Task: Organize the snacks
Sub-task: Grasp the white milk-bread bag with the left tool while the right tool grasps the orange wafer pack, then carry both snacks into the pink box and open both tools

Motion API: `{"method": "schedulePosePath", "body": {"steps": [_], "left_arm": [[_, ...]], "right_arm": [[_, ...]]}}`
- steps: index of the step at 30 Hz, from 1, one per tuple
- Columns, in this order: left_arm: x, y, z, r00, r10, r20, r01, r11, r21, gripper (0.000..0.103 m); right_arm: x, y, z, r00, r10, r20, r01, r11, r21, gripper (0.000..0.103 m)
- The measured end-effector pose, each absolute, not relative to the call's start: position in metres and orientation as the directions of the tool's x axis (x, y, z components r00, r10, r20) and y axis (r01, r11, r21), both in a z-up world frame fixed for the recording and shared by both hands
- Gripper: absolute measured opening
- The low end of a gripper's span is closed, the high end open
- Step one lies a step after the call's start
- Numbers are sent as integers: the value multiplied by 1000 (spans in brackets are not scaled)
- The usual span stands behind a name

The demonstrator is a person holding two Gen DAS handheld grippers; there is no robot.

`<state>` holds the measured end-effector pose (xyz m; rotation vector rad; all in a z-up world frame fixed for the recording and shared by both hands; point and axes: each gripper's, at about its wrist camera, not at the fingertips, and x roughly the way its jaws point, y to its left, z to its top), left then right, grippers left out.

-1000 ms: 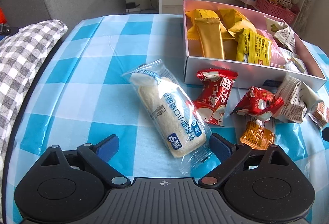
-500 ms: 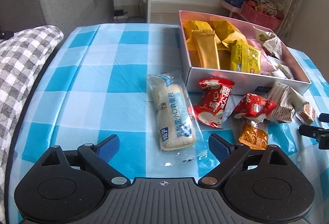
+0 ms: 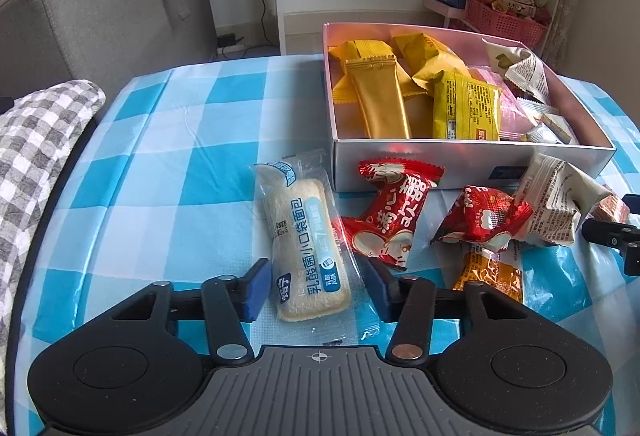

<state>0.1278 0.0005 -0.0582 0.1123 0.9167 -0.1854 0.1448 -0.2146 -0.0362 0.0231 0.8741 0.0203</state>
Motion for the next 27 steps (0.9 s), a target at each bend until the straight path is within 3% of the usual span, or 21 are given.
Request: {"method": "schedulePosePath", "body": {"steps": [2,4,8,16,27], "left_arm": [[128,1,-57,591,-107,-799,200,980,16,40],[127,2,-56,592,-105,-799,192,981,13,36],[126,7,-52,593,-109,-798,183,983,2,31],[123,19,-42,592,-126,-796,172,985,-27,19],[119,36,-33,577,-166,-800,149,984,-97,17]], "right_arm": [[145,-212,-35,643,37,-765,-23,999,28,72],[144,-207,-32,642,55,-765,-47,998,33,55],[145,-200,-29,632,55,-773,-61,998,22,43],[148,-195,-25,596,15,-803,-26,1000,0,40],[146,-193,-10,596,-4,-803,17,1000,7,40]]}}
